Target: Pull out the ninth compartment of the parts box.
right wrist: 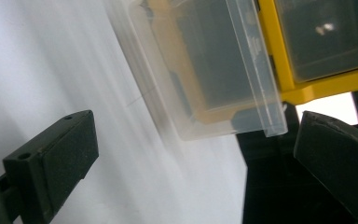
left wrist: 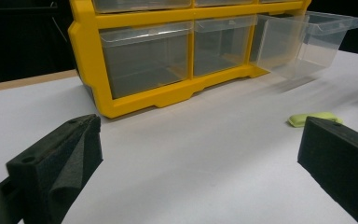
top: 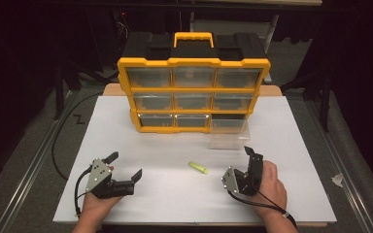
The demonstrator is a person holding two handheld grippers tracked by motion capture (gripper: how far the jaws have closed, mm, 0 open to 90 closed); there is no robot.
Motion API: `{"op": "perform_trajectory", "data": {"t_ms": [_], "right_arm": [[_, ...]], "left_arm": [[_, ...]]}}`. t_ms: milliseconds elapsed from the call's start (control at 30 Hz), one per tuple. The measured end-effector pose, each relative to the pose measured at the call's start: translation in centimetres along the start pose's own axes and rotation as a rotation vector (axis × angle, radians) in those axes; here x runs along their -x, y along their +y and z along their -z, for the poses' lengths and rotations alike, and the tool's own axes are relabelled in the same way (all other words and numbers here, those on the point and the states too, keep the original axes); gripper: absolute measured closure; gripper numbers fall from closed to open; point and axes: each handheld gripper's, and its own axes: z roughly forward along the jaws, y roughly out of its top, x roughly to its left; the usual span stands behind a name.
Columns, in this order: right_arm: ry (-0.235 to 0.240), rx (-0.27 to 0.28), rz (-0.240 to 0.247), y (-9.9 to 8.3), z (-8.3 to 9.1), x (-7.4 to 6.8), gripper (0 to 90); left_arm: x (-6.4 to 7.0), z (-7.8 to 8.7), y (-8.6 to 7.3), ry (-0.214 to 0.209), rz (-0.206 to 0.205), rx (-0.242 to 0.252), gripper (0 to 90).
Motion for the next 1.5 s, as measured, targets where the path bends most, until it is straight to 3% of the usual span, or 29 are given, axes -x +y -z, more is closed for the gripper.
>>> {"op": "perform_trajectory", "data": {"t_ms": [33, 67, 133, 233, 400, 567, 1500], "right_arm": [[-0.001, 0.001, 0.006, 0.0, 0.0, 0.1, 1.0], [0.012, -0.003, -0.038, -0.1, 0.0, 0.0, 1.0], [0.03, 0.008, -0.077, -0.2, 0.0, 0.3, 1.0], [0.048, 0.011, -0.11, -0.5, -0.1, 0.4, 1.0], [0.072, 0.008, -0.218, -0.9, -0.4, 0.5, 1.1], [0.09, 0.018, -0.297, -1.3, -0.4, 1.0, 1.1], [0.328, 0.095, -0.841, -4.8, 0.5, 2.9, 1.2]], "left_arm": [[0.0, 0.0, 0.0, 0.0, 0.002, 0.001, 0.3], [0.0, 0.0, 0.0, 0.0, 0.002, -0.001, 0.3], [-0.1, 0.0, 0.0, 0.003, 0.006, 0.001, 0.3], [0.0, 0.0, 0.0, 0.003, 0.001, -0.003, 0.2], [0.0, -0.1, -0.1, 0.002, -0.005, -0.004, 0.3], [0.1, -0.3, -0.1, 0.0, -0.014, -0.017, 0.3], [0.1, -0.4, -0.1, -0.014, -0.007, -0.021, 0.3]]}}
